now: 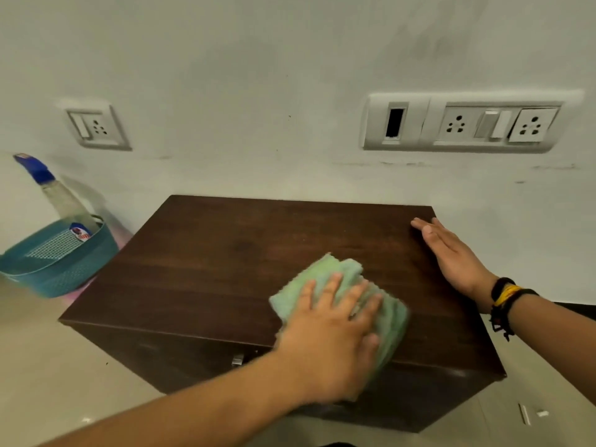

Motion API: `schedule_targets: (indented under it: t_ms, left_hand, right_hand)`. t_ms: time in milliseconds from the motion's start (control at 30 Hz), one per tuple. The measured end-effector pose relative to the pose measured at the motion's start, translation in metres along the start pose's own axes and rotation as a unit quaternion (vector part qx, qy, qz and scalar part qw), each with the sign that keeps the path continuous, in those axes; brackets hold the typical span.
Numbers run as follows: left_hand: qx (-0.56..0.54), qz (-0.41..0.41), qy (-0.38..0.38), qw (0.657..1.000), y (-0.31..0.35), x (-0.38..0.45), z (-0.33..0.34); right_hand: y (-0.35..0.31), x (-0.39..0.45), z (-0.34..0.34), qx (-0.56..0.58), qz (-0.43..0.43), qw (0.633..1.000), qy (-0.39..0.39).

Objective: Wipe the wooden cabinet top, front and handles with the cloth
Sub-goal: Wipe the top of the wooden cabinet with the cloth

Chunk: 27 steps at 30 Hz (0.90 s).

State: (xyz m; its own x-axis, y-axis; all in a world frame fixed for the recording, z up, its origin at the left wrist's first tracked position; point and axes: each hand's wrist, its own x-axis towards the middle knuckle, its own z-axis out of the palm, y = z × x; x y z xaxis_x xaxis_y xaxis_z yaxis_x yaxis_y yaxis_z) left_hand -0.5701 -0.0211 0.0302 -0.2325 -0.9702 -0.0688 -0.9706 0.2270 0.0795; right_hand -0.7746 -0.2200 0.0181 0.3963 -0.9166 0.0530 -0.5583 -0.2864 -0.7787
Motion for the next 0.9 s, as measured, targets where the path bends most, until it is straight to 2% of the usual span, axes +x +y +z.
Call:
schedule_targets:
  t_ms: [67, 133, 233, 300, 400, 533, 600, 667, 733, 900]
  left_hand:
    - [-0.005, 0.052, -0.004, 0.999, 0.034, 0.024, -0.003]
    - [0.006, 0.098, 0.001, 0.995, 0.039, 0.025, -0.003]
    - [0.006, 0.11, 0.013, 0.994, -0.009, -0.002, -0.001]
    - [-0.003, 0.045, 0.023, 0.999, -0.06, -0.029, 0.0]
    - [0.005, -0.098, 0.019, 0.995, -0.142, -0.082, 0.002]
    - [-0.022, -0.301, 0.032, 0.953, -0.239, -0.154, 0.0]
    - [-0.029, -0.361, 0.036, 0.931, -0.255, -0.167, -0.004]
    - [-0.02, -0.391, 0.036, 0.92, -0.247, -0.159, -0.005]
    - [-0.01, -0.381, 0.039, 0.924, -0.221, -0.141, -0.004]
    - [0.008, -0.23, 0.039, 0.972, -0.107, -0.076, 0.001]
  right_hand:
    - [0.005, 0.003, -0.004, -0.032, -0.012, 0.999, -0.004]
    - [0.012, 0.005, -0.006, -0.086, -0.021, 0.996, -0.016]
    - [0.016, 0.005, -0.006, -0.124, -0.028, 0.992, -0.02]
    - [0.016, 0.006, -0.006, -0.132, -0.024, 0.991, -0.019]
    - [0.015, 0.009, -0.005, -0.13, -0.033, 0.991, -0.02]
    - [0.01, 0.014, 0.004, -0.116, -0.032, 0.993, -0.016]
    - [0.006, 0.017, 0.007, -0.12, -0.031, 0.992, -0.016]
    - [0.003, 0.017, 0.009, -0.115, -0.031, 0.993, -0.01]
    - [0.002, 0.016, 0.01, -0.094, -0.024, 0.995, -0.004]
    - [-0.008, 0.007, 0.015, 0.016, 0.01, 1.0, 0.025]
